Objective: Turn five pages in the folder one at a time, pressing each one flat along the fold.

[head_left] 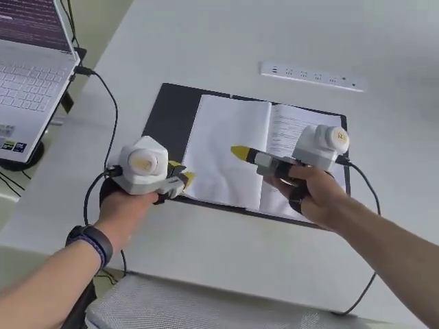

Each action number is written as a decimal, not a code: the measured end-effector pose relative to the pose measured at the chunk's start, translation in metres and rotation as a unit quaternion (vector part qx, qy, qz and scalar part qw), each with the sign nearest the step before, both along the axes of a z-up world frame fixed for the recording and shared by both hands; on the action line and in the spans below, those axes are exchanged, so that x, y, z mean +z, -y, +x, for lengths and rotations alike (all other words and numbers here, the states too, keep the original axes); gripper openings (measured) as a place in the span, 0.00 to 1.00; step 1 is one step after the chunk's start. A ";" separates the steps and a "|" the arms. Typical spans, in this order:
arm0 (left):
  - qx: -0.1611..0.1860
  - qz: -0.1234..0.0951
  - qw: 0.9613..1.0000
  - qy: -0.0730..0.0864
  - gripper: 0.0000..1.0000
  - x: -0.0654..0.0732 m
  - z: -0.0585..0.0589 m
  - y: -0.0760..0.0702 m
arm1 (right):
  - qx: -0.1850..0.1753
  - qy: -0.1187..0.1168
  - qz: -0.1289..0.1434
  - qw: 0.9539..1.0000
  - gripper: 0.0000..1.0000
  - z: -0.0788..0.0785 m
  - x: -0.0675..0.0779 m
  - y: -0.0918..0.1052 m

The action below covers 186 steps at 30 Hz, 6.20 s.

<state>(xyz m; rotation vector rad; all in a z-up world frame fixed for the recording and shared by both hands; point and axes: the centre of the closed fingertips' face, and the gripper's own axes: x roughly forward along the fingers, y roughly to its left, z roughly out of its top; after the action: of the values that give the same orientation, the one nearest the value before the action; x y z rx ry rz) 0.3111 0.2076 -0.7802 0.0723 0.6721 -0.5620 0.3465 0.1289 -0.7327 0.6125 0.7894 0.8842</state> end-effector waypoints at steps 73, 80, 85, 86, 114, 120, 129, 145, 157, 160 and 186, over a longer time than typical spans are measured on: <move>-0.004 0.045 0.999 -0.029 0.00 -0.028 -0.013 -0.007 | -0.168 -0.033 0.069 0.983 0.00 0.184 -0.075 0.062; -0.008 0.047 0.999 -0.024 0.00 -0.028 -0.012 -0.008 | -0.198 -0.035 0.079 0.976 0.00 0.199 -0.074 0.063; -0.009 0.045 0.999 -0.023 0.00 -0.029 -0.012 -0.008 | -0.218 -0.035 0.082 0.972 0.00 0.213 -0.075 0.065; -0.009 0.046 0.999 -0.022 0.00 -0.029 -0.012 -0.008 | -0.223 -0.036 0.084 0.970 0.00 0.216 -0.075 0.066; 0.007 0.039 0.999 -0.017 0.00 -0.028 -0.013 -0.007 | -0.143 -0.034 0.076 0.986 0.00 0.154 -0.066 0.054; 0.008 0.038 0.999 -0.018 0.00 -0.026 -0.015 -0.007 | -0.137 -0.034 0.086 0.986 0.00 0.134 -0.064 0.054; 0.005 0.037 0.999 -0.021 0.00 -0.025 -0.016 -0.006 | -0.117 -0.032 0.084 0.989 0.00 0.112 -0.067 0.053; 0.009 0.033 0.999 -0.022 0.00 -0.023 -0.017 -0.006 | -0.092 -0.037 0.091 0.991 0.00 0.067 -0.064 0.051; 0.010 0.030 0.999 -0.023 0.00 -0.023 -0.017 -0.006 | -0.062 -0.037 0.082 0.994 0.00 0.011 -0.044 0.037; 0.011 0.029 0.999 -0.024 0.00 -0.024 -0.016 -0.007 | -0.054 -0.038 0.080 0.995 0.00 0.000 -0.044 0.036; -0.002 0.025 0.999 -0.026 0.00 -0.033 -0.013 -0.009 | -0.039 -0.052 0.080 0.995 0.00 -0.053 -0.054 0.041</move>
<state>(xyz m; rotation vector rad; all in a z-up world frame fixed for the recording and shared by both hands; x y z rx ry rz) 0.2977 0.2163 -0.8128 0.1056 0.7372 -0.5519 0.2934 0.0877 -0.7871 0.8307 0.7882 0.8530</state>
